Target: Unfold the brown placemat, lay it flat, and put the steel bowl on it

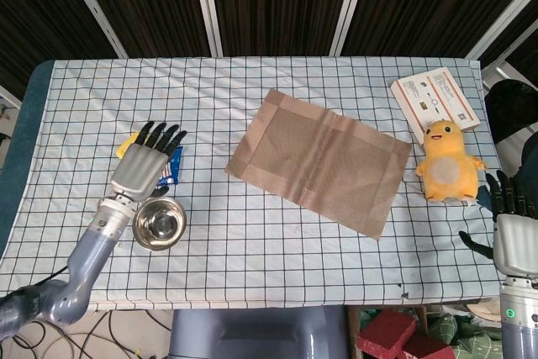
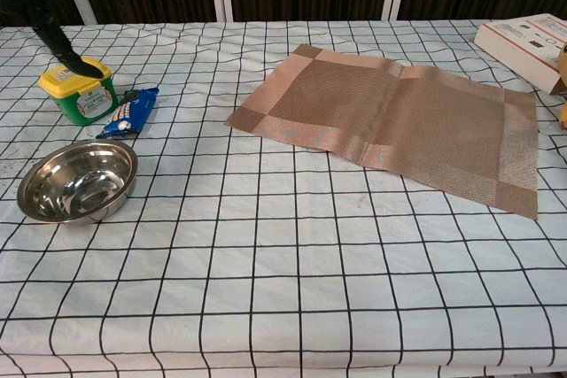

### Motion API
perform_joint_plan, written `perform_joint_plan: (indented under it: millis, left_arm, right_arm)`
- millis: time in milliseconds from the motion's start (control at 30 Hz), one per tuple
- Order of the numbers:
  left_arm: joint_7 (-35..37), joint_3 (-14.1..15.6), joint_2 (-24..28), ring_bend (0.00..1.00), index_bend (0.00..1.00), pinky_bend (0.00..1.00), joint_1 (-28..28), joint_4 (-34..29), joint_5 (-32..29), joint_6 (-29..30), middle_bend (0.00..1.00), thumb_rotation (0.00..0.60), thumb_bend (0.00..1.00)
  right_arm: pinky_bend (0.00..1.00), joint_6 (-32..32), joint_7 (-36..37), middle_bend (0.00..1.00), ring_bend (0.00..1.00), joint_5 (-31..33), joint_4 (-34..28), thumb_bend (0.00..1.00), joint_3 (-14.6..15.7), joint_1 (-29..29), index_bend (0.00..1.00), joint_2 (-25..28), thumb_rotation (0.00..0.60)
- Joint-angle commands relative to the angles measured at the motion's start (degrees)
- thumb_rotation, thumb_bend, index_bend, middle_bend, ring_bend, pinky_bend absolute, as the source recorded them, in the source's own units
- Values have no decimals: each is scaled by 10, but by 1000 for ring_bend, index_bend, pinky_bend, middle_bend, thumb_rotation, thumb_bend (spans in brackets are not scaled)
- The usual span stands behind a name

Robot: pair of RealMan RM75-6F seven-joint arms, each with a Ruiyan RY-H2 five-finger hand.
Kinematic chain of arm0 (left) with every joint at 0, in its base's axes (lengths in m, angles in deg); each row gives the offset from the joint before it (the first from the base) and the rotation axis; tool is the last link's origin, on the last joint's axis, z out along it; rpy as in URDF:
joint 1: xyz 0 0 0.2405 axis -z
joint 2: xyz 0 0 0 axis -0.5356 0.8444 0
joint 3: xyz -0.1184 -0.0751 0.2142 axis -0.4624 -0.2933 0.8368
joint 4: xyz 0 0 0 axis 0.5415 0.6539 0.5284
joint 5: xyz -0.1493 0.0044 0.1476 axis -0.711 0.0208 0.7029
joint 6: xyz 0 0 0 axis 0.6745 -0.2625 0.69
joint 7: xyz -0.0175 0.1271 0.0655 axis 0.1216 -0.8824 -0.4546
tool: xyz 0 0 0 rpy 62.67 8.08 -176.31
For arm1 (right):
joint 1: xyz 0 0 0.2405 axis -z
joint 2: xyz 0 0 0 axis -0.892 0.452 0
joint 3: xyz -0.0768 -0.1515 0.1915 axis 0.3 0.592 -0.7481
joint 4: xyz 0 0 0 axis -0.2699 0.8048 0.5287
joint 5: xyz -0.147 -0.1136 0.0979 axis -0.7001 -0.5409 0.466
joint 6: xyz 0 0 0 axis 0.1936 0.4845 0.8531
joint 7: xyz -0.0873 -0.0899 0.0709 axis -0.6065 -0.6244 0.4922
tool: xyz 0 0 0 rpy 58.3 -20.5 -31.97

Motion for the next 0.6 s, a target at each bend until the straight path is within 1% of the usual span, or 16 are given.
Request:
perform_joint_plan:
  millis: [33, 167, 233, 333, 400, 600]
  left_arm:
    - [-48, 2, -50, 0, 71, 46, 51, 55, -46, -36, 64, 600, 3]
    - [-90, 14, -96, 0, 96, 49, 88, 102, -92, -42, 68, 600, 58]
    - [-107, 20, -119, 0, 128, 49, 104, 130, -110, -44, 69, 600, 87]
    - [-114, 25, -141, 0, 181, 49, 116, 156, -124, -41, 71, 600, 105]
    - [-117, 29, -156, 0, 199, 49, 124, 178, -131, -41, 72, 600, 106]
    - [-116, 35, -207, 0, 225, 53, 152, 248, -142, -49, 87, 600, 112]
  right_arm:
    - [160, -14, 17, 0, 0, 8, 2, 27, -7, 1, 0, 3, 600]
    - [161, -26, 30, 0, 0, 12, 1, 26, -13, 1, 0, 4, 600]
    - [161, -32, 37, 0, 0, 14, 0, 26, -16, 1, 0, 4, 600]
    - [161, -39, 42, 0, 0, 17, -1, 26, -19, 1, 0, 6, 600]
    - [160, -43, 46, 0, 0, 19, -2, 26, -22, 1, 0, 6, 600]
    - [161, -50, 54, 0, 0, 20, -5, 26, -27, 3, 0, 8, 600]
